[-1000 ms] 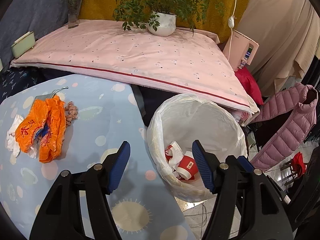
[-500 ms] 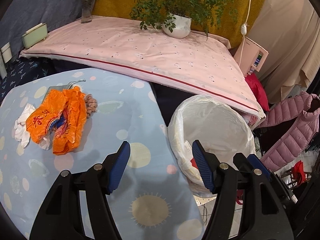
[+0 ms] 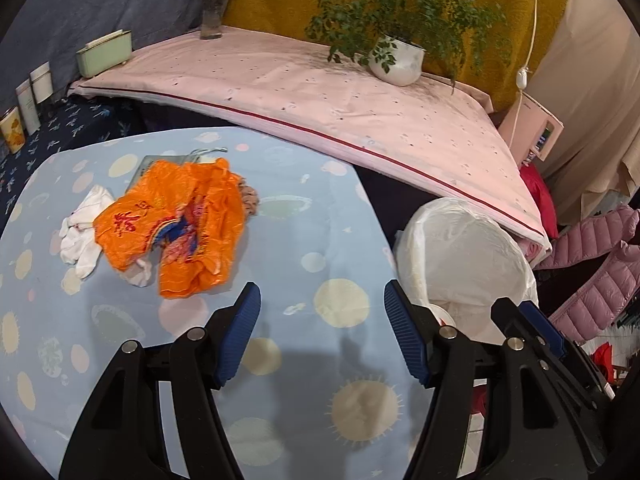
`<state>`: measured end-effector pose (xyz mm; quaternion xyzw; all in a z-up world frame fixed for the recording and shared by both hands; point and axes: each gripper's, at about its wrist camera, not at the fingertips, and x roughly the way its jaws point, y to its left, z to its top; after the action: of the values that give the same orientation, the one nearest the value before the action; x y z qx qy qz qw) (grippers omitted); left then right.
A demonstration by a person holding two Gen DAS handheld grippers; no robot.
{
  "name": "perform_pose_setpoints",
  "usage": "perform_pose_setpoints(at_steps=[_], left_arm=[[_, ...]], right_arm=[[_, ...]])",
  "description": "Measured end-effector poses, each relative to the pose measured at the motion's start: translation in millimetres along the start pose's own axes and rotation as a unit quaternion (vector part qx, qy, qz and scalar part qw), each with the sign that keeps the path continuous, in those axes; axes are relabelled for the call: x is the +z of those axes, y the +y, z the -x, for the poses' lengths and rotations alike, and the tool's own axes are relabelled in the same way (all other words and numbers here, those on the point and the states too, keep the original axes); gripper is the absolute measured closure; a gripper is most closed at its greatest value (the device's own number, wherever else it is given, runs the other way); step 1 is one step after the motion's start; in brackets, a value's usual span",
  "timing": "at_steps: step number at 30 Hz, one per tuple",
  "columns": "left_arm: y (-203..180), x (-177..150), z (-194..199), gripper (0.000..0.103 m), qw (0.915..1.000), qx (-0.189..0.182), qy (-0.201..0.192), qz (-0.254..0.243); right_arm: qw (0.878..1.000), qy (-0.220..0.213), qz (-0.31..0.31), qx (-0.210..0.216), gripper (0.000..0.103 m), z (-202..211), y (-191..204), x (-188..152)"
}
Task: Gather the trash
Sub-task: 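Move both tools back over the table toward the orange plastic bags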
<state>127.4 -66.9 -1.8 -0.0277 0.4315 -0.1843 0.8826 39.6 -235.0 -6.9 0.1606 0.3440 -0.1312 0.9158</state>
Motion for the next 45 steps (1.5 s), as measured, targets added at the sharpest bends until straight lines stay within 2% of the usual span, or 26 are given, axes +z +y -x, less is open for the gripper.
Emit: perform_pose_setpoints(at_steps=[4,7,17,22,28,30,33,36,39,45], left_arm=[[18.0,-1.4,3.2,0.042,0.9999,0.008,-0.002,0.013],[33.2,-2.3,5.4,0.036,0.9995,0.017,-0.004,0.026],[90.5,-7.0,10.2,0.032,0.9964,0.049,-0.007,0.069],[120.7,-9.0,11.9,0.031,0.9934,0.065,-0.007,0.095],[150.8,-9.7,15.2,0.022,0.9892,0.085,-0.012,0.119],[158.9,-8.9,14.6,0.021,0.9881,0.091,-0.012,0.123],[172.1,-7.8,12.7,0.02,0.9865,0.097,-0.011,0.131],[183.1,-5.6,9.4,0.015,0.985,0.102,-0.008,0.139],[192.6,-1.5,3.0,0.014,0.9842,0.099,-0.002,0.147],[200.2,12.0,-13.0,0.014,0.9839,0.094,0.005,0.152]], right_arm=[[1.0,0.003,0.013,0.007,0.064,-1.2,15.9,-1.4],[1.0,0.005,0.022,0.012,0.062,-1.7,28.7,-2.8],[0.998,0.017,0.054,0.031,0.061,-9.9,71.4,-8.7],[0.997,0.023,0.068,0.041,0.057,-15.2,91.2,-12.9],[0.994,0.034,0.087,0.052,0.055,-24.7,116.8,-17.8],[0.994,0.038,0.089,0.058,0.051,-28.9,123.5,-18.7],[0.992,0.047,0.093,0.068,0.05,-37.4,135.9,-21.2],[0.991,0.053,0.097,0.071,0.047,-45.4,146.7,-23.8],[0.99,0.06,0.097,0.077,0.043,-55.6,155.8,-24.3],[0.988,0.084,0.093,0.091,0.042,-81.0,171.1,-26.8]])
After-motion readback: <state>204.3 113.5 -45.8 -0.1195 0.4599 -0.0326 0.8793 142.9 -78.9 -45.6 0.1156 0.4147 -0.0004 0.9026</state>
